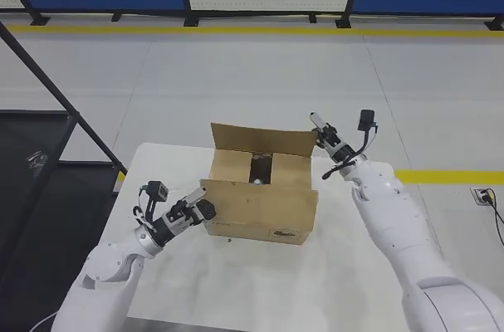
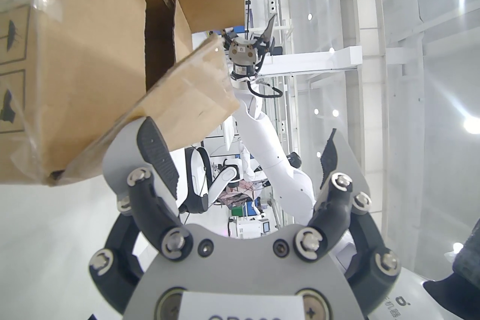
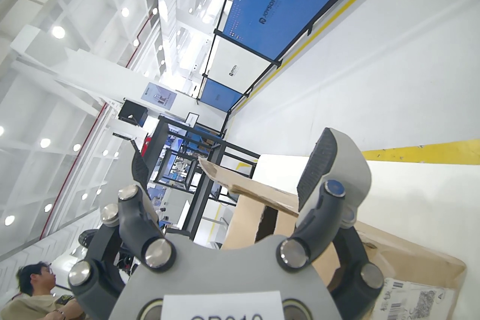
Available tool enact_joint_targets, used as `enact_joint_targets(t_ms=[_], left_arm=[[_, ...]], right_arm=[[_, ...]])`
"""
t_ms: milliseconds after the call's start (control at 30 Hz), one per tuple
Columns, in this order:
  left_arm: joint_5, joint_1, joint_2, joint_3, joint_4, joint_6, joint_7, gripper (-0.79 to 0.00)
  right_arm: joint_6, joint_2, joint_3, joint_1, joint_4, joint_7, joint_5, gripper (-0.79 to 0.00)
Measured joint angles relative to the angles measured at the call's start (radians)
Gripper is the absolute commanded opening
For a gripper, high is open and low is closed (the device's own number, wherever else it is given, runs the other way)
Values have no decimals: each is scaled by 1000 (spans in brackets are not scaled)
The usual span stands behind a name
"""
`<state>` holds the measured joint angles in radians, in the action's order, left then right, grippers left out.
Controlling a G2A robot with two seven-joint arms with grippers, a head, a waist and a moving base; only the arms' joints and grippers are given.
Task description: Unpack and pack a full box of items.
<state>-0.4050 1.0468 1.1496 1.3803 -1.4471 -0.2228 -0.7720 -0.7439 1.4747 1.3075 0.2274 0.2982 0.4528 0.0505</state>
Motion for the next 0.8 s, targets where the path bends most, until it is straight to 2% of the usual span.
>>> enact_joint_targets(t_ms=[200,467,633,800], left_arm=[[58,-22,8,-39,12,-31,79,0],[128,-56,21,-91,38,-60,166,0],[139,-70,27,-112,53,-71,191,0],[147,-79,31,-122,63,-80,207,0]], right_arm=[[-46,-18,5,-2,47,109,0,0],[-22,-46,-4,22,164,181,70,0],[48,-68,4,58,271,245,95,0],[152,-90,18,94,376,372,85,0]])
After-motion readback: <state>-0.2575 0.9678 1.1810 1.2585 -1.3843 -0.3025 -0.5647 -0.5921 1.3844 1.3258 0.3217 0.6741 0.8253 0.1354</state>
